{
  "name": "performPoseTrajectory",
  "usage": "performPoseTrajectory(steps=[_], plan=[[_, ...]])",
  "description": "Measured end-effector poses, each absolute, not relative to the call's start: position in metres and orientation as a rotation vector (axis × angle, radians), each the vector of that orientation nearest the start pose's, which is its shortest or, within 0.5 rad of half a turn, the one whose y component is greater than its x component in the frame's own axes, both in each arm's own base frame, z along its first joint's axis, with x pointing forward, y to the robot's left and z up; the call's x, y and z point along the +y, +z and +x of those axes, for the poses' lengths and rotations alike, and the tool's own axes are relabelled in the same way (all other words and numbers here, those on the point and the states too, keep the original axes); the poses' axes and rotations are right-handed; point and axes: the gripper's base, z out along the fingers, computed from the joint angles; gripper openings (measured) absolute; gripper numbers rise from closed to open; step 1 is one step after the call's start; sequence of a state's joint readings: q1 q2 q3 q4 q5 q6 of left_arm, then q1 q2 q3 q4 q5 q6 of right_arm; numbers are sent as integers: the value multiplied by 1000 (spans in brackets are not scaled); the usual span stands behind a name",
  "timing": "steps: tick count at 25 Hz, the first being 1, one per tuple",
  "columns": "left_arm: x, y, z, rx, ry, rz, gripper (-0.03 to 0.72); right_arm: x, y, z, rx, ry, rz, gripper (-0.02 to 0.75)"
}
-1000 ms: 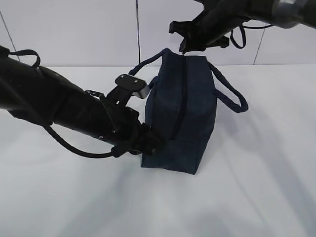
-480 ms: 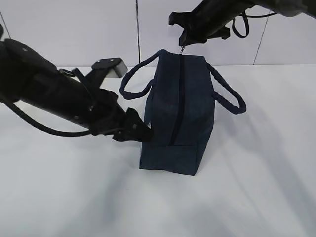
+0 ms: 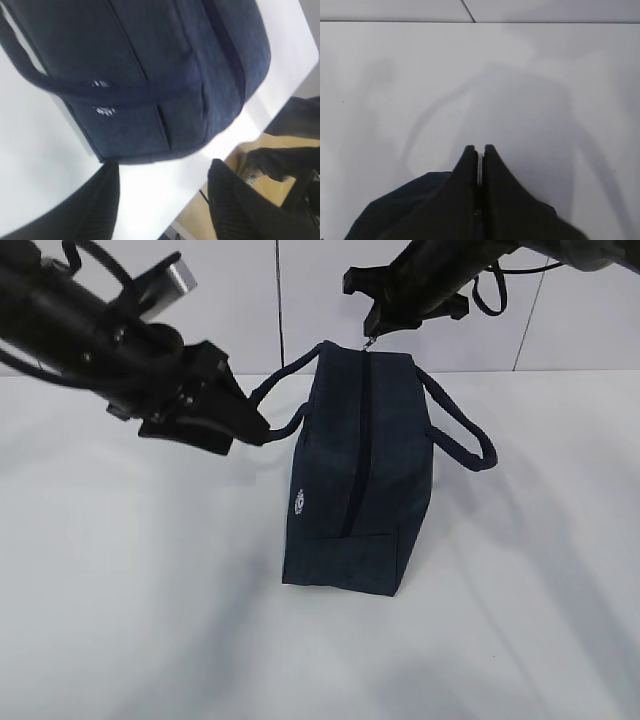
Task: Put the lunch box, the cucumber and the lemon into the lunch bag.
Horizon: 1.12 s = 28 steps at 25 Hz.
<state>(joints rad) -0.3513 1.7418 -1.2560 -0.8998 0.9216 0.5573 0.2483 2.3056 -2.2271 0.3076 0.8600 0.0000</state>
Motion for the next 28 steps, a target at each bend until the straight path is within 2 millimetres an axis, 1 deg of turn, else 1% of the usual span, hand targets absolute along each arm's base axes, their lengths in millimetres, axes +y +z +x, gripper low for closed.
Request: performPoseTrajectory(steps=[1, 4, 6, 9, 14, 19, 23, 28], plan=[[-177, 266, 322, 2575, -1017, 566, 410, 150, 266, 507, 2421, 487, -163, 6], [-178, 289, 337, 2586, -944, 550, 410, 151, 266, 507, 2420, 502, -157, 6], [-181, 296, 348, 2590, -930, 552, 410, 151, 266, 507, 2420, 502, -157, 6], [-187, 299, 364, 2598, -936, 553, 410, 151, 266, 507, 2420, 504, -156, 6], [-197, 289, 389, 2621, -952, 560, 410, 151, 265, 506, 2431, 501, -169, 6], [-205, 268, 406, 2673, -980, 565, 410, 151, 265, 506, 2436, 501, -171, 7], [-212, 256, 411, 2693, -1065, 538, 410, 153, 265, 505, 2436, 500, -178, 6], [-218, 251, 412, 2694, -1130, 519, 410, 153, 265, 505, 2434, 486, -186, 6]])
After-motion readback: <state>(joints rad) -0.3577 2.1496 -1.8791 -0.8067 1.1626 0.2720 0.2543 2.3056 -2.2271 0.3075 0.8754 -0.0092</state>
